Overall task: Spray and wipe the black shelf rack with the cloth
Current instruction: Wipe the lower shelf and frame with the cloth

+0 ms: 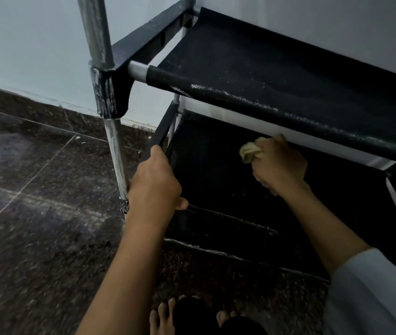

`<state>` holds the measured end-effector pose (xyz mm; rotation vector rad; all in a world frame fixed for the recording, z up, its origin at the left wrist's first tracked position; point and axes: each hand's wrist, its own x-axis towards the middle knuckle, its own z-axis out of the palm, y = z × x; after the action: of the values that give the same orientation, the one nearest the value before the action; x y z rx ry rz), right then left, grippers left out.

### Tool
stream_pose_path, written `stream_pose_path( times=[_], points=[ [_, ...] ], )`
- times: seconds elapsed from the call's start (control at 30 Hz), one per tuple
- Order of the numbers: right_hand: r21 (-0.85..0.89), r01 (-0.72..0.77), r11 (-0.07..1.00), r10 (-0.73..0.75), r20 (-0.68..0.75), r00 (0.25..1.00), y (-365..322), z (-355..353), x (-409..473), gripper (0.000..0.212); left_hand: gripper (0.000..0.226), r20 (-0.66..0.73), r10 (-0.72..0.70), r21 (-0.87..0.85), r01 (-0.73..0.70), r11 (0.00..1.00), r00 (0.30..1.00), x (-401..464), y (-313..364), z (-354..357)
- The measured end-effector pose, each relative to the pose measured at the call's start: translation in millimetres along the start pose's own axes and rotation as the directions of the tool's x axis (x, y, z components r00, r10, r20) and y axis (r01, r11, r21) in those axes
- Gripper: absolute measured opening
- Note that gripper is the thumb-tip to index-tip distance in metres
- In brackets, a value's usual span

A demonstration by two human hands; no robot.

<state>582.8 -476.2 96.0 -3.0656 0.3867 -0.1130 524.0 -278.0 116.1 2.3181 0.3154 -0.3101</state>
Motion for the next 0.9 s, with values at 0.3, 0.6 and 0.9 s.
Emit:
stream_pose_path(
  times=[0.3, 0.6, 0.9],
  points=[
    [0.048, 0.587, 0.808, -0.588, 0.104, 0.802, -70.3, -4.5, -32.8, 0.049, 0.061, -0.025, 0.014, -0.007, -0.015, 1.000, 1.000, 5.6, -6.4, 2.6],
    [0.214, 0.544, 0.811, -0.571, 0.089, 0.816, -18.4, -3.2, -66.2, 0.052, 0.069, -0.020, -0.006, -0.006, 0.006, 1.000, 1.000, 5.6, -4.1, 4.4],
    [0.087, 0.366, 0.926, -0.367, -0.007, 0.930, -64.4, 7.6, 25.4, 0.040, 0.072, -0.030, 0.007, 0.002, -0.007, 1.000, 1.000, 2.6, -2.4, 3.3]
  ],
)
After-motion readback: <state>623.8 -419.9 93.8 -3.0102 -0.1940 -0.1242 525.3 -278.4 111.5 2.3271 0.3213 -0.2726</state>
